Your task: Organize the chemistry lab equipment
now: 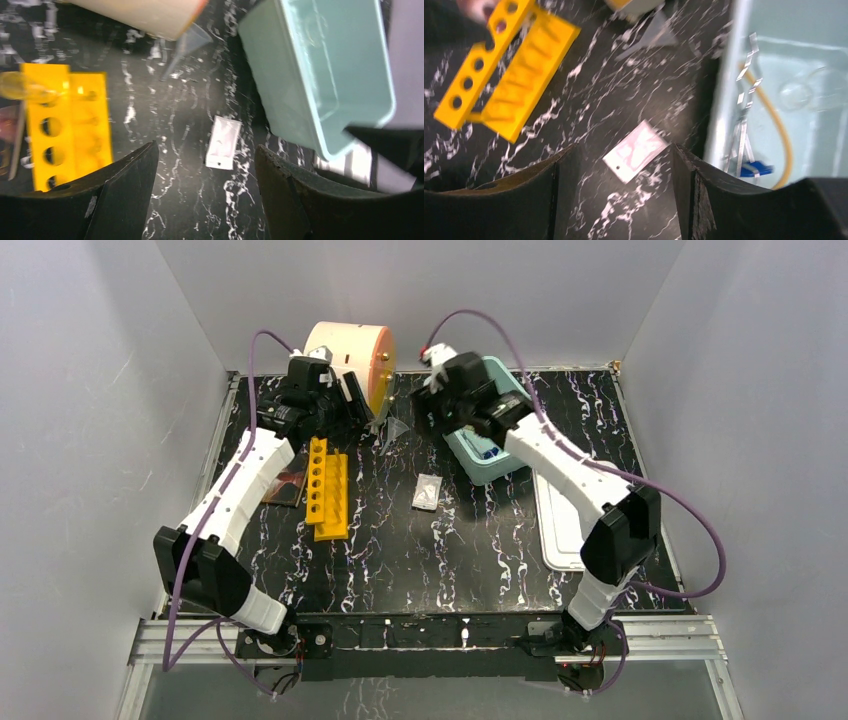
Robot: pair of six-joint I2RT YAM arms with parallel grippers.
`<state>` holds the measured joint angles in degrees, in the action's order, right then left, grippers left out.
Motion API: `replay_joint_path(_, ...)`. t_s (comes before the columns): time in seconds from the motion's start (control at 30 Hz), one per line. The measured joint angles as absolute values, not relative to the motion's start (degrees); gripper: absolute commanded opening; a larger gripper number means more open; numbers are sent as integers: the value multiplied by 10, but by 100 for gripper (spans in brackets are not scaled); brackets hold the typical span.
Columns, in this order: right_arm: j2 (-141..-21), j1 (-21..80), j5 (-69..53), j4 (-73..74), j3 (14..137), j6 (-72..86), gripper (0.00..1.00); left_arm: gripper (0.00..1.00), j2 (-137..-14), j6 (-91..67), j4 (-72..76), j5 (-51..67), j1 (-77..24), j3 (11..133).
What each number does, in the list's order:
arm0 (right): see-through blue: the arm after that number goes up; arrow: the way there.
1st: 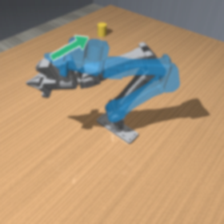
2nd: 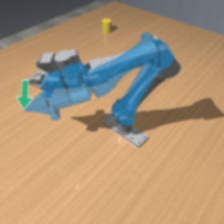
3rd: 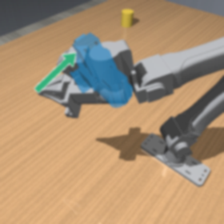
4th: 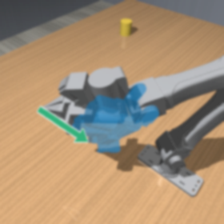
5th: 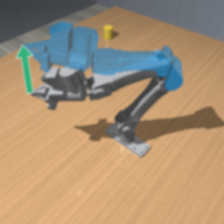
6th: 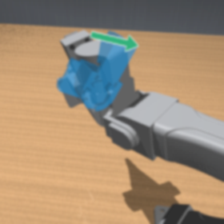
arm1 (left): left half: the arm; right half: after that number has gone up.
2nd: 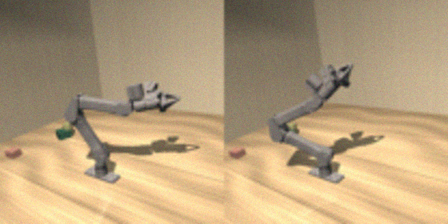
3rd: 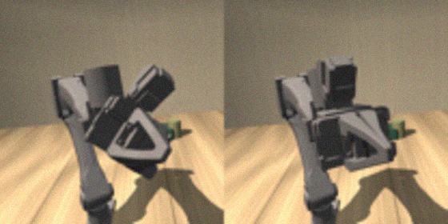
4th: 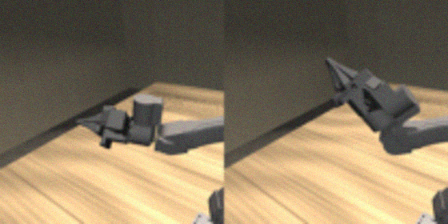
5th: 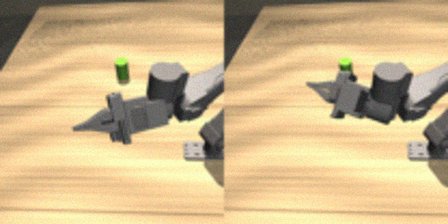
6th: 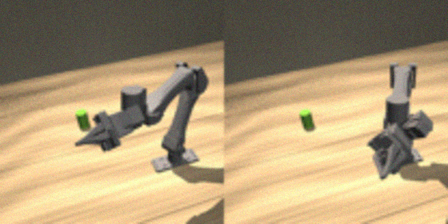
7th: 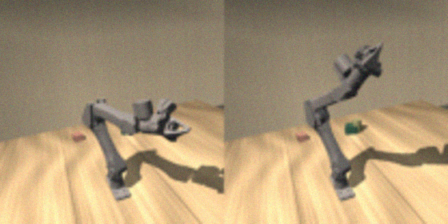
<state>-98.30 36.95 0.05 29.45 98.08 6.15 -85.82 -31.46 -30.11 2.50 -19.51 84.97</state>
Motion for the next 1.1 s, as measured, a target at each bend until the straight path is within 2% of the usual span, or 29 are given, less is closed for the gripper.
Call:
replay_joint_path(0.17,-996,454,52,305,938,65,73,68,-854,-328,-337,-60,-194,877)
replay_joint_path(0.4,-1025,504,119,321,875,106,73,68,-843,-340,-356,-110,-194,890)
replay_joint_path(0.5,-1049,508,154,331,856,147,65,68,-843,-343,-364,-117,-194,890)
replay_joint_path(0.67,-1094,507,181,336,845,196,61,68,-843,-346,-365,-118,-194,890)
replay_joint_path(1.1,-1161,561,206,327,851,106,63,70,-843,-340,-376,-147,-195,898)
